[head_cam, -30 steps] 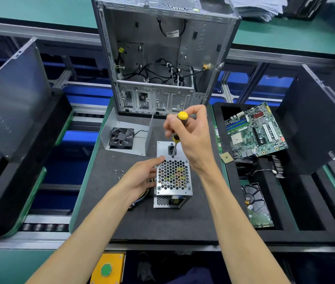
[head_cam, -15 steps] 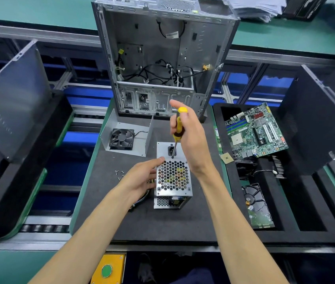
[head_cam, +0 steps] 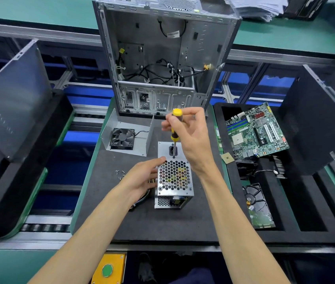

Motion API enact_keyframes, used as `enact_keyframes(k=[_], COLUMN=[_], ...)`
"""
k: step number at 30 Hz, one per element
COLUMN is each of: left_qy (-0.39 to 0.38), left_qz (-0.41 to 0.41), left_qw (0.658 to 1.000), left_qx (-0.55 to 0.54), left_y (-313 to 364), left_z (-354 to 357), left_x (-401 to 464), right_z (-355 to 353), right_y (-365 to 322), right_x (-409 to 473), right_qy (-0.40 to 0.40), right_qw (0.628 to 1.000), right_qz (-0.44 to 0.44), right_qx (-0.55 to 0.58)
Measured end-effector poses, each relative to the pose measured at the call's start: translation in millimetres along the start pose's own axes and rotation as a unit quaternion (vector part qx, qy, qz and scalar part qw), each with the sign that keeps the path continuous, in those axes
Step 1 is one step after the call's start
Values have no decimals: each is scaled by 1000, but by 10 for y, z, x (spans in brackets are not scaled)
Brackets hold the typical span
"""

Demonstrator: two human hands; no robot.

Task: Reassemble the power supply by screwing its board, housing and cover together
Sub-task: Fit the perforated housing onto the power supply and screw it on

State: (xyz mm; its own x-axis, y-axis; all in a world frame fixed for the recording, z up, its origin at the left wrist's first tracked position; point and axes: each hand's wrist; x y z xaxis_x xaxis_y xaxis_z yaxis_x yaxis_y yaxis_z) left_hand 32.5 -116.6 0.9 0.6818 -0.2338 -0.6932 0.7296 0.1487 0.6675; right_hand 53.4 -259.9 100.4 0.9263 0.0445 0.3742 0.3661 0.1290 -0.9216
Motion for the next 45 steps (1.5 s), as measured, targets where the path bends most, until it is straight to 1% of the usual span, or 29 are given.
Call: enact_keyframes(k=[3, 6, 11, 13, 17, 22, 26, 27, 29, 30, 31, 32, 33, 34, 35, 36, 37, 38, 40, 41, 42, 43, 45], left_qy=[-5, -2, -2, -4, -2, -8, -3, -5, 0, 22, 67, 130, 200, 259, 292, 297, 283, 265, 238, 228, 217, 203, 173], left_qz=[-3, -4, -6, -7, -5, 1, 9, 9, 13, 22, 37, 62, 95, 129, 146, 142, 118, 86, 41, 35, 34, 34, 23], left_qw=[1000, 1000, 1000, 1000, 1000, 1000, 1000, 1000, 1000, 999, 997, 989, 972, 945, 917, 894, 872, 846, 783, 765, 758, 759, 777], left_qx=[2, -2, 1, 3, 8, 12, 17, 22, 22, 16, 17, 37, 81, 149, 227, 304, 380, 454, 573, 601, 614, 617, 605], left_y=[9, 11, 17, 23, 27, 25, 27, 20, -8, -17, -26, -38, -56, -81, -108, -135, -171, -222, -319, -357, -380, -394, -396], left_z=[-2, -5, -9, -3, -3, 2, 31, 37, 19, -11, -54, -116, -194, -289, -378, -441, -468, -469, -421, -390, -368, -354, -341], left_x=[-7, -7, -14, -18, -26, -62, -90, -96, -98, -90, -79, -61, -37, -6, 16, 26, 30, 32, 37, 39, 46, 54, 63], right_z=[8, -9, -24, -30, -20, 78, 98, 85, 15, -42, -98, -144, -176, -192, -187, -159, -116, -69, -2, 13, 24, 28, 30], right_y=[22, 32, 7, 6, 2, -39, -97, -130, -206, -234, -250, -241, -204, -145, -66, 21, 115, 200, 312, 337, 349, 351, 347], right_x=[0, -2, 15, 11, 24, -15, -94, -109, -114, -108, -95, -81, -72, -79, -112, -167, -237, -307, -402, -422, -427, -430, -432], right_qy=[2, 4, 30, 34, 25, 6, -22, -12, 45, 76, 98, 106, 99, 79, 47, 3, -41, -74, -93, -89, -87, -90, -101], right_qw=[1000, 1000, 999, 999, 1000, 998, 996, 997, 996, 992, 985, 974, 958, 932, 895, 857, 825, 804, 789, 785, 778, 768, 754], right_qz=[-13, -5, -31, -26, -8, 19, 6, -6, -47, -67, -77, -73, -50, -7, 46, 96, 136, 164, 190, 191, 184, 176, 161], right_qx=[-2, -4, -23, -29, -17, -65, -85, -79, -66, -81, -122, -184, -263, -354, -440, -506, -546, -566, -576, -582, -594, -609, -629])
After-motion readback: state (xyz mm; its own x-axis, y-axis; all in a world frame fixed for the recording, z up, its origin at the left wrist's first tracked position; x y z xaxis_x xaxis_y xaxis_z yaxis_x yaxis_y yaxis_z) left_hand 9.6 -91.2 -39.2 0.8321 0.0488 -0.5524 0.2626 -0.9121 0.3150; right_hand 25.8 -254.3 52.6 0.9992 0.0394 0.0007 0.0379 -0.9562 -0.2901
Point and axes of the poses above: each hand's wrist, its own x-axis towards the middle knuckle, its own z-axis out of the palm, y = z × x, and after that the axes turned 9 degrees about -z, right-handed
